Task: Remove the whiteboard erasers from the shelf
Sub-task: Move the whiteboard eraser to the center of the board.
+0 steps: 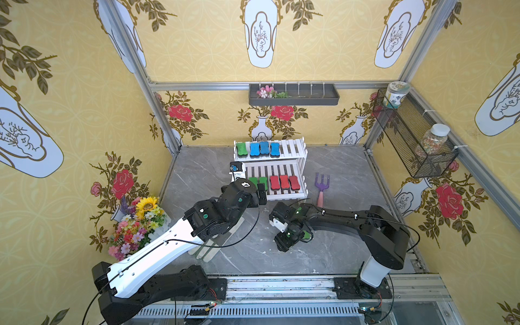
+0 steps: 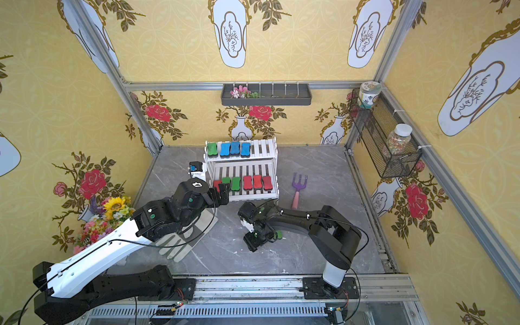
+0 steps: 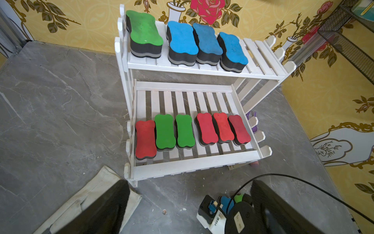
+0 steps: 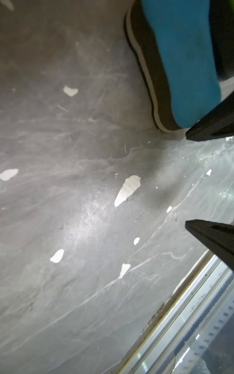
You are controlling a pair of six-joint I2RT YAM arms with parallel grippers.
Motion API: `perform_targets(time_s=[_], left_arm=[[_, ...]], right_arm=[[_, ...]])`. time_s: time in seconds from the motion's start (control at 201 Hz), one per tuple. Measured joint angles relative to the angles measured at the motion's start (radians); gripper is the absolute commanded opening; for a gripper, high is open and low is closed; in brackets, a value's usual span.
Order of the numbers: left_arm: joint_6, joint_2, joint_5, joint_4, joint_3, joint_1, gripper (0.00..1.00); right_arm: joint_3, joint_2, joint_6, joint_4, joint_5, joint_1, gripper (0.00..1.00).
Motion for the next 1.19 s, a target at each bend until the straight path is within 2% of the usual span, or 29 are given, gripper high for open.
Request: perform_targets(time_s=[0.124,0.448,0.792,1.195], left_arm=[[0.000,0.009,0.006,0.013,0.001,0.001,1.00],[0.004,0.032,0.028,0.036,0.005,0.006,0.99],[0.007,0.035,0.034,0.042,0.002,0.008,1.00],[0.018,0.035,0.040,0.056,-0.013,0.026,1.00]], right_arm=[[0.000,-0.017,-0.005,-0.014,0.025,-0.003,0.69],[0.025,-0.071,-0.020,-0.040,0.035,0.010,0.69],[0.111,0.066,-0.045,0.043,0.027,-0.010,0.68],[-0.022,-0.022,-0.023,0.054,0.029,-0.019,0.69]])
